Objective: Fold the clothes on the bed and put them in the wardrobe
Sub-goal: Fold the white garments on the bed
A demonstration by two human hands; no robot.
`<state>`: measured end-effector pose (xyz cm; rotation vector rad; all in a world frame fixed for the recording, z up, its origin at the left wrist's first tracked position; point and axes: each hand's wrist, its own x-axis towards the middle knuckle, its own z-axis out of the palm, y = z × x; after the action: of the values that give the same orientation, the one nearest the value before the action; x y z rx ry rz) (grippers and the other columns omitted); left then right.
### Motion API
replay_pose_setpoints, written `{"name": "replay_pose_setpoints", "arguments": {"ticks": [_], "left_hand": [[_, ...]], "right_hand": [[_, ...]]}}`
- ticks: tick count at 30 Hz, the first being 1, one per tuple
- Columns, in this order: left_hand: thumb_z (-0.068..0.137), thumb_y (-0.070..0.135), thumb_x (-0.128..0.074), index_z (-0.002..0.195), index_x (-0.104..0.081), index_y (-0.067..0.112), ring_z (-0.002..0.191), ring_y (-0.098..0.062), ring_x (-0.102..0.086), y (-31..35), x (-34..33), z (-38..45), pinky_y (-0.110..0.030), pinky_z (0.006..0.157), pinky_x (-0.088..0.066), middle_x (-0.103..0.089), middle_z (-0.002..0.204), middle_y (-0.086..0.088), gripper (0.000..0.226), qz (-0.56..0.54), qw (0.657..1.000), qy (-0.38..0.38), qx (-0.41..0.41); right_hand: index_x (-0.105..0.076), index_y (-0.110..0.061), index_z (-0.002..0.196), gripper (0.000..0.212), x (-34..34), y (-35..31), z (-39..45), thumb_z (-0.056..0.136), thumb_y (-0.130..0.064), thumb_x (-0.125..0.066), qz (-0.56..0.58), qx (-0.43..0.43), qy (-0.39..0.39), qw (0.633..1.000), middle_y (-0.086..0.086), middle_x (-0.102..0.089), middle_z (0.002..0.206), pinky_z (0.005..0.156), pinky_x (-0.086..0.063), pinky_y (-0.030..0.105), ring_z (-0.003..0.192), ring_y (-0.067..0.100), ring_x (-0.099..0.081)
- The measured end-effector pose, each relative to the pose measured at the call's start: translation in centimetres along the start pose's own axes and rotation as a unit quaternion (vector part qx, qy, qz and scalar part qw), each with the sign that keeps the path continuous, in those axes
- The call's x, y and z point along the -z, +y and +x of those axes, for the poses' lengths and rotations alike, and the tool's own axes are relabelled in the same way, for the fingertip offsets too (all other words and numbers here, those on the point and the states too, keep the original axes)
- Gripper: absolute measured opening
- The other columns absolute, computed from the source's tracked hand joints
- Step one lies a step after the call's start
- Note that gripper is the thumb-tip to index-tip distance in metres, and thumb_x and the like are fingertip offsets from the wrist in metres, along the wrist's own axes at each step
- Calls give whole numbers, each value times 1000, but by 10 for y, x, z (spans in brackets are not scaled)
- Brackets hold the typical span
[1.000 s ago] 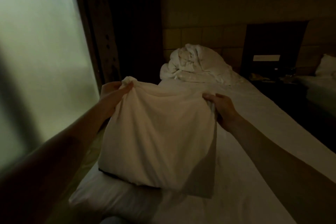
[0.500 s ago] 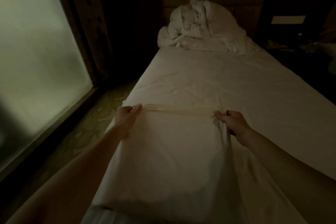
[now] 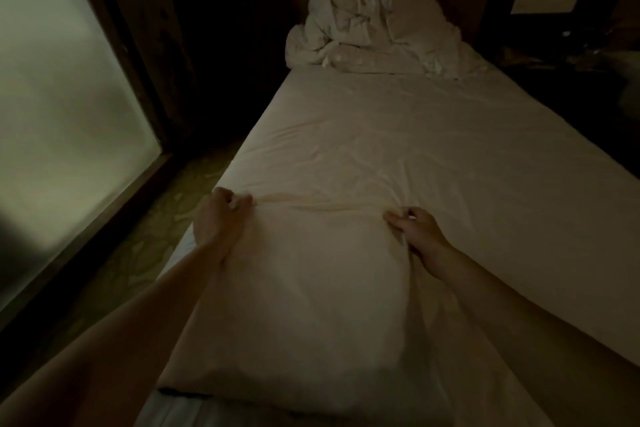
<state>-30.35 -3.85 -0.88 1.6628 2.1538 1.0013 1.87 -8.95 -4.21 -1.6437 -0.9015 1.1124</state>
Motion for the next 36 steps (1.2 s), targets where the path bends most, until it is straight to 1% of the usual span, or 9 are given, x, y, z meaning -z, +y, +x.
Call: {"name": "replay_pose_setpoints", "arguments": {"ticks": [2, 5, 8, 11, 14, 19, 25, 30, 36], "left_hand": [[94, 41, -55, 131, -52, 15, 127, -27, -43, 11, 7, -10, -43, 102, -35, -48, 138, -8, 46, 82, 992, 41, -91], [95, 43, -53, 144, -39, 17, 142, -25, -28, 32, 16, -35, -45, 117, -22, -32, 154, -6, 57, 148, 963, 41, -221], [96, 59, -31, 149, -29, 28, 146, -22, -23, 52, 12, -73, -42, 118, -16, -21, 160, 4, 62, 210, 931, -52, -293], [94, 55, -26, 152, -19, 32, 148, -20, -12, 50, -3, -108, -41, 119, -5, -12, 162, 5, 63, 290, 881, -173, -331], [92, 68, -14, 153, -8, 39, 150, -22, 2, 29, -9, -122, -50, 120, 4, 0, 163, 7, 68, 326, 884, -186, -279], [61, 87, 21, 150, 0, 49, 149, -29, 12, 9, -1, -123, -64, 111, 14, 5, 162, 11, 99, 360, 887, -164, -239], [62, 89, 15, 149, 7, 50, 148, -25, 18, -14, 24, -112, -67, 113, 4, 17, 160, 14, 95, 343, 893, -180, -230], [61, 85, 26, 153, -2, 41, 149, -26, 12, 5, 33, -116, -60, 116, 9, 9, 162, 7, 106, 365, 889, -117, -249], [74, 81, 12, 154, -5, 34, 150, -26, 3, 35, 45, -137, -55, 119, 6, 4, 163, 1, 95, 374, 881, -65, -283]], "right_hand": [[-42, -14, 141, 73, 0, -14, -10, 81, -40, -74, -90, 48, 62, 993, 10, -48, 139, 104, -43, 40, 127, 28, -48], [-23, -19, 152, 77, -7, -34, -48, 89, -48, -57, -273, 205, 120, 932, 13, -25, 156, 114, -24, 42, 143, 31, -19], [-19, -20, 154, 84, -30, -34, -84, 83, -65, -25, -436, 307, 30, 845, 11, -15, 161, 120, -11, 41, 148, 29, -10], [-12, -35, 153, 70, -48, -14, -104, 90, -62, -29, -505, 296, -89, 806, 3, -6, 164, 120, 0, 47, 150, 25, 3], [-8, -40, 153, 70, -45, 8, -110, 92, -69, -25, -539, 253, -122, 794, -4, 6, 164, 118, 10, 51, 148, 25, 17], [-2, -47, 151, 72, -39, 20, -110, 87, -77, -18, -555, 235, -116, 789, -13, 16, 161, 116, 6, 58, 146, 29, 24], [1, -53, 148, 69, -27, 20, -111, 88, -77, -22, -540, 190, -124, 810, -19, 20, 159, 119, 3, 54, 145, 38, 22], [-6, -44, 151, 67, -23, 4, -116, 92, -70, -22, -551, 226, -78, 799, -12, 9, 163, 118, 4, 54, 147, 32, 19], [-7, -37, 153, 65, -9, -12, -129, 96, -62, -25, -554, 235, -51, 797, -9, 3, 163, 119, 1, 55, 149, 26, 14]]}}
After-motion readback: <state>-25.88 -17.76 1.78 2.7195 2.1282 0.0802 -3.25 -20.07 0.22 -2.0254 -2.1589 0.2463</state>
